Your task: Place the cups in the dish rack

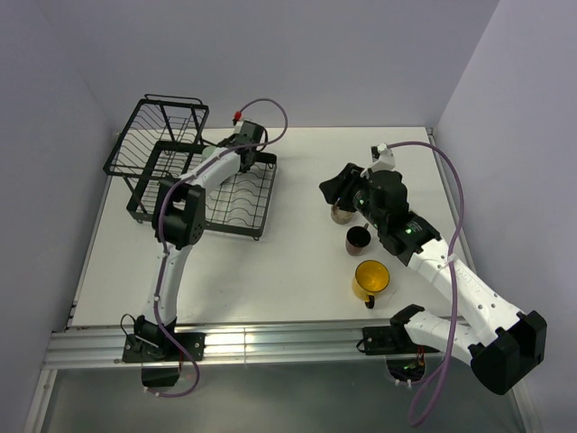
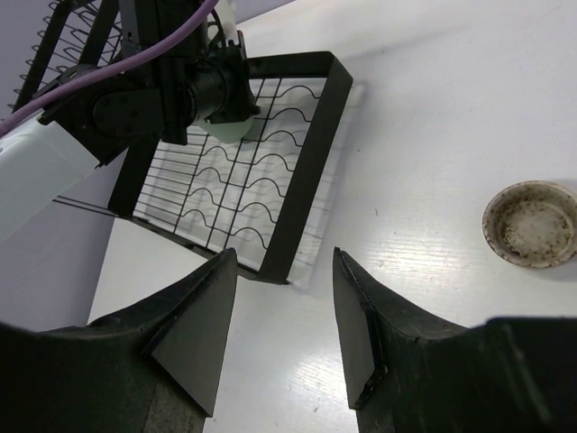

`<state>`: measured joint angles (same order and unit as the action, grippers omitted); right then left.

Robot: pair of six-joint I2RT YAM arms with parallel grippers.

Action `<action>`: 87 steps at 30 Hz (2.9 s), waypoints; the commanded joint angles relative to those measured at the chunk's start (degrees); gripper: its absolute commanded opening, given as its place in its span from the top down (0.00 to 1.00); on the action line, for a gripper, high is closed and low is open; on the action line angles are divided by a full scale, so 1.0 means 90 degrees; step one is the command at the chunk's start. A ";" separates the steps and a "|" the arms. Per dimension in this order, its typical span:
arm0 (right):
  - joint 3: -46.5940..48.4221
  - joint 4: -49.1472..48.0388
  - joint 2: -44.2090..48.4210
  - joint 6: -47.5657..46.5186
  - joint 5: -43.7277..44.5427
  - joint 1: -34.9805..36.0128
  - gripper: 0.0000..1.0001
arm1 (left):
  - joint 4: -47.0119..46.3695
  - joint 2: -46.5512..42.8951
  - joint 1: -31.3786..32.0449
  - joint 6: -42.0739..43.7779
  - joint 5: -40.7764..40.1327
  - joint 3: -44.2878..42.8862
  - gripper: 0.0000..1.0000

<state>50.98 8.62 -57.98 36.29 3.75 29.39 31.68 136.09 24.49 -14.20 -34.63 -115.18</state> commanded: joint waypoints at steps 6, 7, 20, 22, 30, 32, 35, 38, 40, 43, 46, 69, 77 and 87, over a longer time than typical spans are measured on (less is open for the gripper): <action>-0.0049 -0.0265 -0.0003 -0.0097 0.0130 0.0026 0.46 | 0.0073 0.0103 -0.0270 0.0171 -0.0185 -0.0464 1.00; -0.0049 -0.0284 -0.0004 -0.0107 0.0130 0.0026 0.46 | 0.0083 0.0123 -0.0289 0.0181 -0.0205 -0.0493 1.00; -0.0088 -0.0265 0.0026 -0.0116 0.0130 0.0026 0.46 | 0.0337 0.0406 -0.0475 -0.0131 -0.0634 -0.0835 0.98; -0.0088 -0.0245 0.0064 -0.0126 0.0159 0.0026 0.46 | 0.0260 0.0387 -0.0475 -0.0112 -0.0596 -0.0777 0.97; -0.0098 -0.0138 0.0192 -0.0165 0.0277 0.0026 0.46 | 0.0026 0.0153 -0.0456 -0.0112 -0.0391 -0.0729 0.99; -0.0098 -0.0118 0.0231 -0.0165 0.0287 0.0035 0.46 | -0.0520 -0.0226 -0.0368 0.0062 -0.0303 -0.0213 0.98; -0.0108 -0.0118 0.0270 -0.0156 0.0296 0.0026 0.46 | -0.0962 -0.0531 -0.0221 0.0103 -0.0254 0.0287 0.99; -0.0137 -0.0108 0.0319 -0.0165 0.0326 0.0026 0.46 | -0.0475 -0.0590 -0.0192 -0.0180 -0.0341 0.0258 1.00; -0.0147 -0.0128 0.0367 -0.0165 0.0316 0.0026 0.46 | -0.0483 -0.0687 -0.0133 -0.0287 -0.0419 0.0607 1.00; -0.0128 -0.0138 0.0368 -0.0175 0.0296 0.0026 0.46 | -0.0707 -0.0970 -0.0075 -0.0444 -0.0342 0.1280 1.00; -0.0098 -0.0118 0.0358 -0.0195 0.0248 0.0026 0.46 | -0.0767 -0.1117 -0.0055 -0.0668 -0.0361 0.1634 1.00; -0.0166 -0.0216 0.0250 -0.0263 0.0228 0.0016 0.46 | -0.0219 -0.0600 -0.0299 -0.0610 -0.1572 0.0874 1.00; -0.0215 -0.0226 0.0250 -0.0302 0.0257 0.0006 0.46 | -0.0161 -0.0278 -0.0495 -0.0356 -0.1552 0.0337 1.00; -0.0293 -0.0274 0.0270 -0.0341 0.0267 -0.0033 0.46 | 0.0044 0.0054 -0.0670 -0.0385 -0.1718 -0.0181 1.00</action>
<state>49.04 8.21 -55.96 34.54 5.10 29.36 31.22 136.42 18.90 -17.65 -47.97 -113.93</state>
